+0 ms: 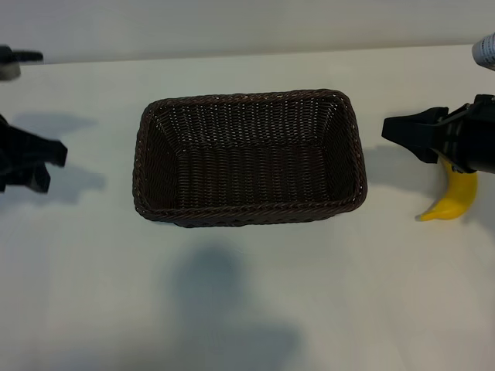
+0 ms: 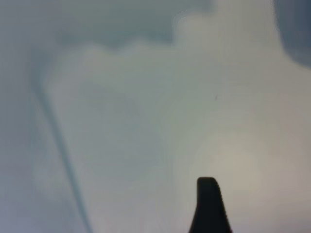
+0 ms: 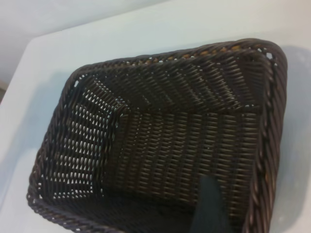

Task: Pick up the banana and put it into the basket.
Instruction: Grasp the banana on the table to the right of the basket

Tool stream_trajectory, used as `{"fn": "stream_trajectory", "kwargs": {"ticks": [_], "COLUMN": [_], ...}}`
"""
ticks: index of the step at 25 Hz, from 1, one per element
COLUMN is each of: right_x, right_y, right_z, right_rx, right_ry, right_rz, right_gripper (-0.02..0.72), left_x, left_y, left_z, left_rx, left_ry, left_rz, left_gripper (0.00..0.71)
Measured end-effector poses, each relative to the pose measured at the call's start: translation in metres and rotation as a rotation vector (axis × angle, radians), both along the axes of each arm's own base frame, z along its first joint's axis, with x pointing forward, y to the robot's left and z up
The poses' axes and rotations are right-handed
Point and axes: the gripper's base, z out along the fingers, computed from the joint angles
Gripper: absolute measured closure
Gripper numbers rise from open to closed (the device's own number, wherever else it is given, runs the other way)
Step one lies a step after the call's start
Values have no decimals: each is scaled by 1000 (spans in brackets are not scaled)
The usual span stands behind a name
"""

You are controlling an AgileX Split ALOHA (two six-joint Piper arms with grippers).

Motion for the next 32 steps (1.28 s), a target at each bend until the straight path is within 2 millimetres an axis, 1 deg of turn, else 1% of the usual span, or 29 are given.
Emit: {"fn": "stream_trajectory", "kwargs": {"ticks": [2,7,9,11,15,19,23,26,27,32], "right_x": [0,0,0,0,0,1,1,1,1,1], "right_y": [-1,-1,-1,-1,-1,-1,-1,-1,-1,-1], "right_z": [0,0,0,0,0,0,0,0,0,0], "right_rx": [-4,-7,-7,-7,-7,-8,-8,-8,-8,-9], "right_ry": [0,0,0,0,0,0,0,0,0,0], "right_rz": [-6,-8,-8,-8,-9,-10,-10,-10,-10,-11], "right_gripper": [191,191,191,191,191,191,191,191,191,191], "left_x": [-4,-8,-16,-28,-63,-97,-124,-140,-148,-172], "left_y": [0,1,2,3,6,10,12,13,14,16], "left_z": [-7,-13,-21,-28,-44,-49,-45,-36,-30,-19], "left_rx": [3,5,8,10,13,11,1,-14,-19,-33], "left_ry": [27,55,84,105,138,118,26,-55,-105,-229], "left_rz": [0,0,0,0,3,4,5,6,7,8], "left_gripper": [181,181,181,181,181,181,181,181,181,181]}}
